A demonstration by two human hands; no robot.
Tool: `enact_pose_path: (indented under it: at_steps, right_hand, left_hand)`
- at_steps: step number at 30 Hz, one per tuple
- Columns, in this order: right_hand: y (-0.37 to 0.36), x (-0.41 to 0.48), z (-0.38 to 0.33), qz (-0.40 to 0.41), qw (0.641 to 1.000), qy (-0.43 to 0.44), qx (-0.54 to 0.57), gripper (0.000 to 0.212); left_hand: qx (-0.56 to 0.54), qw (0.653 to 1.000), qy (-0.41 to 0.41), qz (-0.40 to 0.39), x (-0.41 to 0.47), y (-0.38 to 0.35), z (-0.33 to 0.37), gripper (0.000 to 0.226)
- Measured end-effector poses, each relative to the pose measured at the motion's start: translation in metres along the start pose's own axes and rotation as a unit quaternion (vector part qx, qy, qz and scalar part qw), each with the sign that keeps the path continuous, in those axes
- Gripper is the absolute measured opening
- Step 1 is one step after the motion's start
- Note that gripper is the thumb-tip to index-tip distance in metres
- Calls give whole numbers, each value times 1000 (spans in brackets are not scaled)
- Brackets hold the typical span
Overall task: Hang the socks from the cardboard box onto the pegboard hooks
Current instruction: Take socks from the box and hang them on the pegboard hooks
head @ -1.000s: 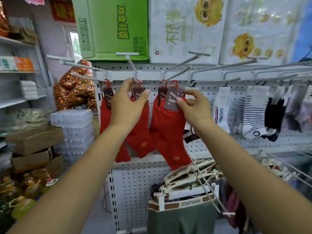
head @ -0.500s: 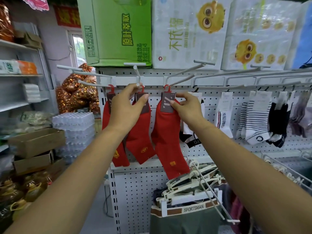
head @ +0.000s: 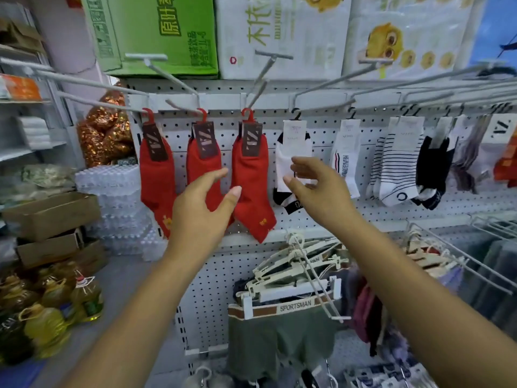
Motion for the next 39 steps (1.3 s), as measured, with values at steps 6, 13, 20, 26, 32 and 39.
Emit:
enact_pose_path:
  at_steps: [6, 13, 20, 26, 32, 39]
  right_hand:
    - [85, -100, 71, -34, 992, -2, -119, 44]
    - [177, -232, 171, -61, 977, -113, -169, 44]
    - [267, -386, 270, -56, 942, -270, -192, 38]
    - [322, -507, 321, -39, 884, -421, -199, 38]
    - [367, -577, 343, 3, 820, -553, -148, 47]
    - [440, -577, 385, 113, 750, -638, -130, 47]
  left_hand:
    - [-11, 998, -17, -67, -78, -58, 71, 38]
    - [5, 984, -43, -173, -195, -137, 144, 36]
    - [-57, 931, 63, -356, -347, -235, 202, 42]
    - [-92, 860, 62, -498, -427, -307, 244, 42]
    - [-118, 799, 10, -589, -441, -374, 284, 41]
    - [-158, 735, -25, -659, -428, -508, 322, 46]
Point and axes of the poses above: each hand's wrist, its own x-axis towards the middle knuckle, its own y-axis out of the back of the hand, z = x × y, the point moved 2 cm from there along x, towards the middle knuckle, and after that the axes turned 10 degrees about -y, right-handed, at the moved point
